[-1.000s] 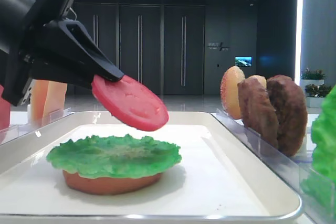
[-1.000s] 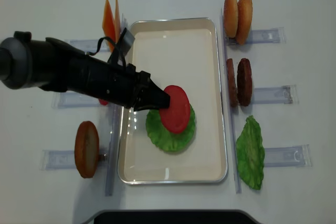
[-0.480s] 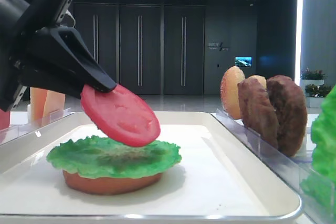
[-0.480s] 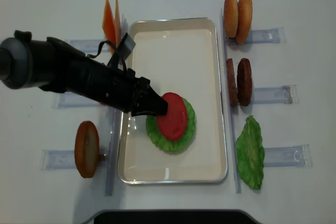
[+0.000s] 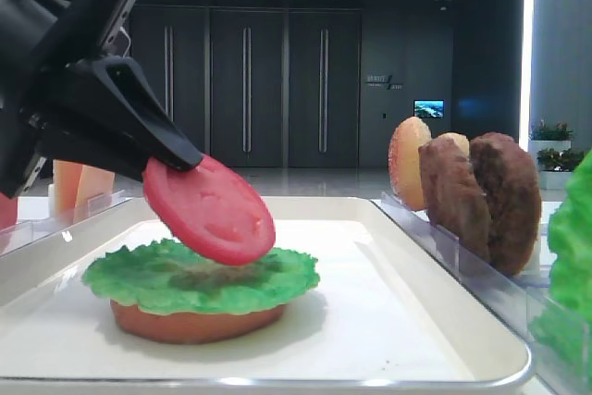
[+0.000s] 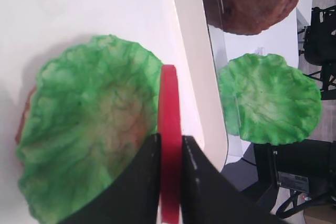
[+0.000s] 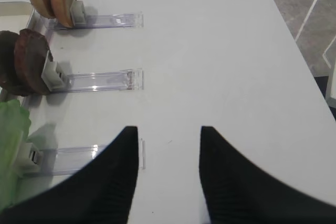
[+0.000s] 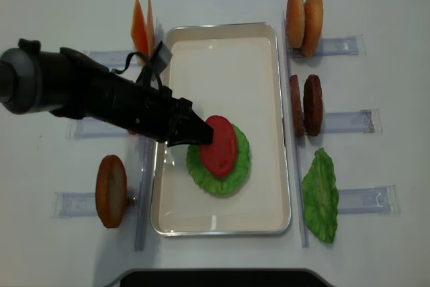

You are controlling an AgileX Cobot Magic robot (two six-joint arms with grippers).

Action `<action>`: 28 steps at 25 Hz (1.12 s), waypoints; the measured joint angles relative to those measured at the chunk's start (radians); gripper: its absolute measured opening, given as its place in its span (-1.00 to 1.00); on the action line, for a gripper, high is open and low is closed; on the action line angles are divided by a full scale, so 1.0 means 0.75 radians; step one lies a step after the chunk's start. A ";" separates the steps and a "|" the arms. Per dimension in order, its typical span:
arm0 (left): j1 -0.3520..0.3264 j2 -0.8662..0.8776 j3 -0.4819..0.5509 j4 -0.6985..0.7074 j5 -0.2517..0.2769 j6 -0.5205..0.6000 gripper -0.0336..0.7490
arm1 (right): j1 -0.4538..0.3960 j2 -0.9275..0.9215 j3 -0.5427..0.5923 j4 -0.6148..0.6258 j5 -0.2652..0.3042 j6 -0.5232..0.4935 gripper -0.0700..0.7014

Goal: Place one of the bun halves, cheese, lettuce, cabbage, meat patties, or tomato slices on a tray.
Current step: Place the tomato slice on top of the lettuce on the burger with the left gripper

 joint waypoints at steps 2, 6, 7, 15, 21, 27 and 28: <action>0.000 0.000 0.000 -0.010 -0.003 0.003 -0.75 | 0.000 0.000 0.000 0.000 0.000 0.000 -0.11; 0.000 0.000 0.000 -0.015 -0.005 0.009 -0.75 | 0.000 0.000 0.000 0.000 0.000 0.000 -0.11; 0.000 0.000 0.000 -0.016 -0.005 0.010 -0.75 | 0.000 0.000 0.000 0.000 0.000 0.000 -0.11; 0.000 0.000 0.000 -0.016 -0.006 0.010 -0.75 | 0.000 0.000 0.000 0.000 0.000 0.000 -0.11; 0.000 0.000 0.000 -0.016 -0.006 0.010 -0.69 | 0.000 0.000 0.000 0.000 0.000 0.000 -0.11; 0.000 0.000 0.000 0.002 -0.006 0.009 -0.33 | 0.000 0.000 0.000 0.000 0.000 0.000 -0.11; 0.000 0.000 0.000 0.008 -0.006 0.008 -0.28 | 0.000 0.000 0.000 0.000 0.000 0.000 -0.11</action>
